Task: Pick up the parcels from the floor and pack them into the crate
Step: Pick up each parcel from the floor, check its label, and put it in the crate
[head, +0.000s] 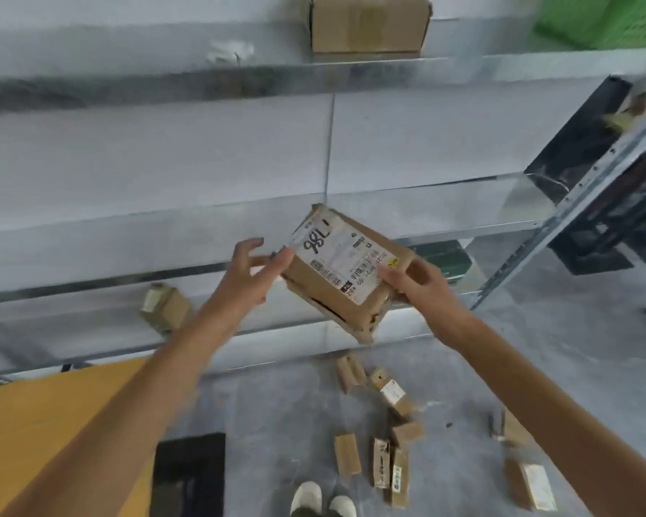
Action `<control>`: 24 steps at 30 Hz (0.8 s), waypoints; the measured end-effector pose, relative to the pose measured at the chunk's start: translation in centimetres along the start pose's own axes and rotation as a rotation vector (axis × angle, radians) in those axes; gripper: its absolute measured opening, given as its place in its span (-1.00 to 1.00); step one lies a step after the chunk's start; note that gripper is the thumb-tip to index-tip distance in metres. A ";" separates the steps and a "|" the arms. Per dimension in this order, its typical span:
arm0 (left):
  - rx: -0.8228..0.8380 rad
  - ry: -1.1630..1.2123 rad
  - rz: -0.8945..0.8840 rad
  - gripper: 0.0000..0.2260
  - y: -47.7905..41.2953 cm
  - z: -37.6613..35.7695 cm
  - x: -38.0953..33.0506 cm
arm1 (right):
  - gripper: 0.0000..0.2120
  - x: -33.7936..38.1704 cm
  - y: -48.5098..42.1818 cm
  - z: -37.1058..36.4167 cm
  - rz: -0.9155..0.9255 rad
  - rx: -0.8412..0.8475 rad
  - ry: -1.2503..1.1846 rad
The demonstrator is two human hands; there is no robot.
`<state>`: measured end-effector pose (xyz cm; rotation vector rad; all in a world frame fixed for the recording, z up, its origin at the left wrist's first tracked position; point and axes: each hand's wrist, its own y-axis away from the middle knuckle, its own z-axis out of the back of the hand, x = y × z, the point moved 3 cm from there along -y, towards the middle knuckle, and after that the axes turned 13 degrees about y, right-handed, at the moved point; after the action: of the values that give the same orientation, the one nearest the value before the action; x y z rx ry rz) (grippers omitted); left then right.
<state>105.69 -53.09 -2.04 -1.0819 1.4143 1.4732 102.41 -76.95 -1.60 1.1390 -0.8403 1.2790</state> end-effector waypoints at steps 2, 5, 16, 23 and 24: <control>0.166 0.023 0.041 -0.60 1.5 0.5 -3.9 | -0.72 4.4 1.3 0.9 0.112 0.074 0.085; 0.364 0.053 0.053 -0.50 4.6 0.6 -7.2 | -0.46 8.3 3.0 1.8 0.251 0.106 0.148; 0.181 0.237 -0.079 -0.27 17.0 0.8 -4.6 | -0.12 5.5 14.1 -7.1 0.246 -0.138 -0.297; 0.254 0.174 0.000 -0.02 24.9 8.2 0.9 | 0.02 6.3 21.6 -11.3 0.259 -0.198 -0.332; 0.227 0.150 -0.042 0.05 25.8 9.9 1.1 | 0.02 6.7 22.6 -12.3 0.249 -0.165 -0.307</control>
<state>80.37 -44.39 4.94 -1.0882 1.6103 1.1886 79.76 -64.95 5.36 1.1387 -1.3255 1.2241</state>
